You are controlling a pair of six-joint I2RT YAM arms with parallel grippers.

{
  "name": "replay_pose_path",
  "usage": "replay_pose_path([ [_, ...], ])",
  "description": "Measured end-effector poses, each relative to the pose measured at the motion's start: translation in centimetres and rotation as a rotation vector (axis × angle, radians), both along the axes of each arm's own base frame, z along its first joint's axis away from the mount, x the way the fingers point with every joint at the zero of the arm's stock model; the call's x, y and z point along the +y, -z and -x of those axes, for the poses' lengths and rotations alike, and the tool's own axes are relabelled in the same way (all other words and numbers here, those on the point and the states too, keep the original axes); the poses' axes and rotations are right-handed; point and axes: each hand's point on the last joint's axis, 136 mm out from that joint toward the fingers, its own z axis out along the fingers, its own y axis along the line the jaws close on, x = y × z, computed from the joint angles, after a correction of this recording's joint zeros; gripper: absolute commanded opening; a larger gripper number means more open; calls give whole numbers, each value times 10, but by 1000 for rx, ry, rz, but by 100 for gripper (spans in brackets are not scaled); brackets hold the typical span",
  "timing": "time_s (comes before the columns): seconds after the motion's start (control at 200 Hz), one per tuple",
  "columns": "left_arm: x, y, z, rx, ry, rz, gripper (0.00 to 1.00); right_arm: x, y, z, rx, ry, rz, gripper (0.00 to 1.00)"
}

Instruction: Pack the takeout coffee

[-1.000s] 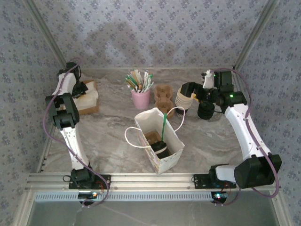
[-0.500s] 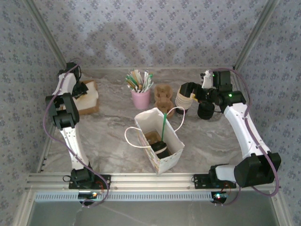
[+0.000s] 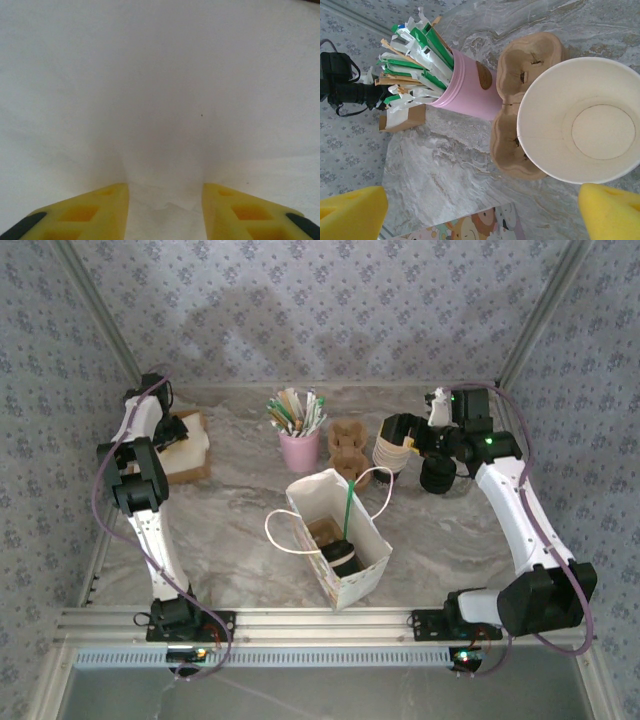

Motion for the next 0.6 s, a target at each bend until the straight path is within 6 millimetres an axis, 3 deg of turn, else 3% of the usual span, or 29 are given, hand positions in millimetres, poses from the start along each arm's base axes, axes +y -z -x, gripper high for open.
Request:
replay_pose_path([
  [0.225,0,0,0,0,-2,1,33,1,-3,-1,-6,-2,1,100],
  [0.6,0,12,1,24,0,6,28,1,-3,0,-5,-2,1,100],
])
